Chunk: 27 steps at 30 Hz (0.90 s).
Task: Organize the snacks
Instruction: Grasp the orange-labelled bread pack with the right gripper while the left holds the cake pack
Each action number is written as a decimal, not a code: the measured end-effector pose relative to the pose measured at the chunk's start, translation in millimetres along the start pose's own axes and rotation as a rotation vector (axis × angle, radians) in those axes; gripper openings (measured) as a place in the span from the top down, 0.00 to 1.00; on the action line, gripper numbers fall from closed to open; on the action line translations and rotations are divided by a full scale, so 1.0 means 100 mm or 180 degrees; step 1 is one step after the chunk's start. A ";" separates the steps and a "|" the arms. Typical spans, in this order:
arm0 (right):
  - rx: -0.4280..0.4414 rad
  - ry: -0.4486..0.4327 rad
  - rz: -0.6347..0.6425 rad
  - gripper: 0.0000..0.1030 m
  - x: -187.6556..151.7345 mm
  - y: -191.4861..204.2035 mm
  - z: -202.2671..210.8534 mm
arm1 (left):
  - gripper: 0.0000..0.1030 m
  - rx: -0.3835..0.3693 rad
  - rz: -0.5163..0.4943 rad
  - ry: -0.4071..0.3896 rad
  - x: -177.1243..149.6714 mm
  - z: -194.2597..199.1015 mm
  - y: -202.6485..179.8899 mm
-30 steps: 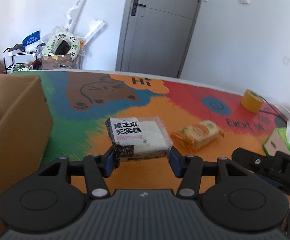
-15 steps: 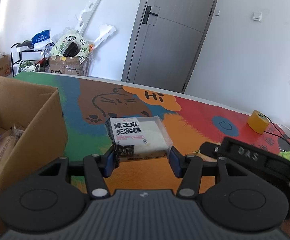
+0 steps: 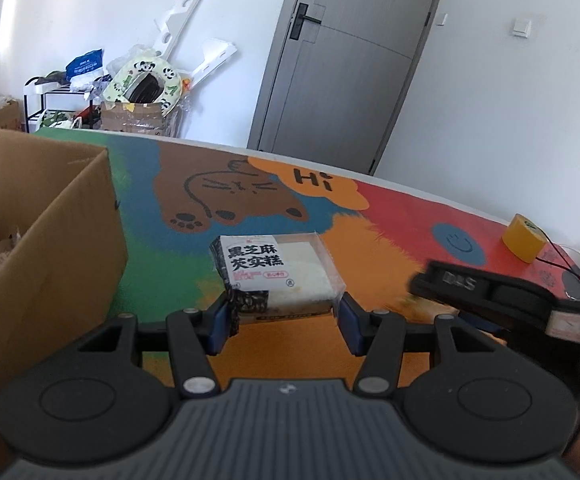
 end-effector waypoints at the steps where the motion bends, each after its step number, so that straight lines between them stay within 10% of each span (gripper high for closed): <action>1: 0.0002 0.0004 -0.0014 0.52 -0.02 -0.04 0.03 | 0.48 0.0007 -0.0004 -0.0001 -0.01 0.00 0.00; 27: 0.0600 -0.0280 -0.0161 0.65 -0.57 -0.18 1.09 | 0.48 -0.0169 -0.0338 -0.0110 -0.28 0.69 -0.29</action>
Point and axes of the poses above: each gripper's, at about its wrist camera, not at the fingertips, and z roughly against the way its jaws point, y to its left, x to its top, the point moved 10 cm from there along -z, roughly the way its jaws point, and after that the axes turned 14 degrees about y, right-handed, at the moved point
